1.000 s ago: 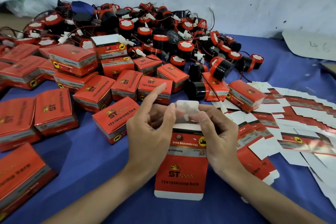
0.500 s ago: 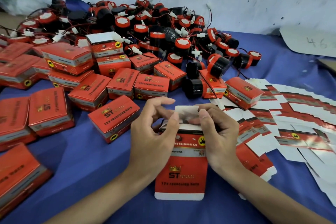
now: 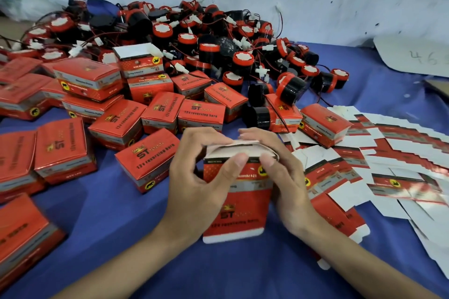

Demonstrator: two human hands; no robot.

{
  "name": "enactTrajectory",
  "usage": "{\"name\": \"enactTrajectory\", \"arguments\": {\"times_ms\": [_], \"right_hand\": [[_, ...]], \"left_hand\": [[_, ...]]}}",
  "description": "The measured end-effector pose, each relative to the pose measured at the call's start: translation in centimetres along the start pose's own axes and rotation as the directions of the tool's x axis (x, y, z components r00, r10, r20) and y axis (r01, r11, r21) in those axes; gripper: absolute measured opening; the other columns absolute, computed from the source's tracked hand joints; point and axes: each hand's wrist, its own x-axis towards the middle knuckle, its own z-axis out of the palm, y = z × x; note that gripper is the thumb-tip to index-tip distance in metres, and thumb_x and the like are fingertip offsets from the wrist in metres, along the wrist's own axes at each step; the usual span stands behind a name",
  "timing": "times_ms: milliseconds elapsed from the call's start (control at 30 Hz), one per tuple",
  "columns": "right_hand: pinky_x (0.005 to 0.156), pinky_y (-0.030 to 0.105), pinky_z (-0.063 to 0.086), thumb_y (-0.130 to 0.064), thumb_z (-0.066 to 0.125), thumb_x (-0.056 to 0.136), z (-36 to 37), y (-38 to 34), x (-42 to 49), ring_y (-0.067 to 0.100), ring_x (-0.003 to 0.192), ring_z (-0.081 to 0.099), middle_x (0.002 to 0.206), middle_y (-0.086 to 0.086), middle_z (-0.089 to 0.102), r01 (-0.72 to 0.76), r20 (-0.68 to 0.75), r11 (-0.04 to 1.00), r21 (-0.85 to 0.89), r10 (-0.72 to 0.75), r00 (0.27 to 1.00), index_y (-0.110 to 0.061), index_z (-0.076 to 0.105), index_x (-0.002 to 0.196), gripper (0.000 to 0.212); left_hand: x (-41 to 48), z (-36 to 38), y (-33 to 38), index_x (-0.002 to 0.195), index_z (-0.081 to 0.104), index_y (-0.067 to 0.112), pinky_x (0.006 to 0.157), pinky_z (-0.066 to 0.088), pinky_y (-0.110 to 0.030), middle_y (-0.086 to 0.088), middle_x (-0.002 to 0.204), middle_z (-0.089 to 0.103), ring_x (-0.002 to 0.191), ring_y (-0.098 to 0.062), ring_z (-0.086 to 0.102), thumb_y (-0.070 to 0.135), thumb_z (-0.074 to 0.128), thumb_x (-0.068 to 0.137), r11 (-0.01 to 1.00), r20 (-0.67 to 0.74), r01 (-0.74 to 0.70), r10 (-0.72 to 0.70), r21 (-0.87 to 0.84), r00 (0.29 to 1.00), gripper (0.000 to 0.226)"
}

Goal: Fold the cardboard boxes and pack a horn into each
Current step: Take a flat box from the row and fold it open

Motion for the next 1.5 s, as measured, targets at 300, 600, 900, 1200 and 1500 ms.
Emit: {"name": "enactTrajectory", "arguments": {"times_ms": [300,600,900,1200,1500], "right_hand": [[0.083,0.031,0.05,-0.051,0.059,0.082,0.4,-0.7,0.0,0.014,0.101,0.06,0.105,-0.003,0.057,-0.02,0.031,0.991,-0.133,0.024,0.999,-0.029,0.066,0.08,0.023],[0.077,0.025,0.048,-0.033,0.056,0.086,-0.2,-0.6,0.0,0.013,0.087,0.063,0.092,-0.004,0.065,0.005,0.071,0.993,-0.12,0.003,0.997,-0.014,0.058,0.065,0.029],[0.1,0.031,0.042,-0.044,0.051,0.087,0.5,-2.6,1.5,0.023,0.13,0.047,0.139,0.006,0.051,-0.392,0.131,0.909,0.144,0.375,0.918,-0.015,0.043,0.137,0.058],[0.089,0.032,0.05,-0.029,0.044,0.088,0.5,-1.8,0.0,0.026,0.112,0.06,0.121,0.011,0.063,-0.389,0.234,0.815,0.429,0.315,0.92,-0.019,0.057,0.127,0.042],[0.077,0.034,0.054,-0.019,0.041,0.081,0.2,-2.0,-0.2,0.026,0.093,0.062,0.098,0.011,0.065,-0.386,0.207,0.809,0.443,0.326,0.922,-0.016,0.06,0.102,0.028]], "left_hand": [[-0.2,-0.1,-0.4,0.076,0.054,0.011,0.077,0.042,-0.018,-0.005,0.085,0.055,0.081,-0.01,0.056,0.028,0.058,0.088,0.985,0.019,-0.163,0.162,0.064,0.987,0.022],[-0.3,0.2,-0.4,0.066,0.059,0.01,0.072,0.045,-0.017,0.0,0.075,0.061,0.077,-0.007,0.062,0.025,0.058,0.088,0.981,0.031,-0.178,0.176,0.079,0.984,0.026],[0.7,-1.0,-0.3,0.073,0.067,-0.001,0.081,0.047,-0.022,-0.01,0.081,0.063,0.087,-0.013,0.062,0.021,0.065,0.083,0.857,-0.022,-0.4,0.43,0.325,0.903,0.025],[0.7,-1.0,-0.4,0.055,0.064,-0.004,0.073,0.05,-0.028,-0.012,0.071,0.064,0.082,-0.018,0.061,0.018,0.066,0.082,0.759,-0.019,-0.553,0.595,0.344,0.804,0.035],[1.0,-1.2,0.3,0.051,0.062,-0.001,0.071,0.048,-0.027,-0.011,0.097,0.061,0.089,-0.019,0.061,0.023,0.058,0.086,0.778,0.081,-0.549,0.554,0.306,0.829,0.043]]}}
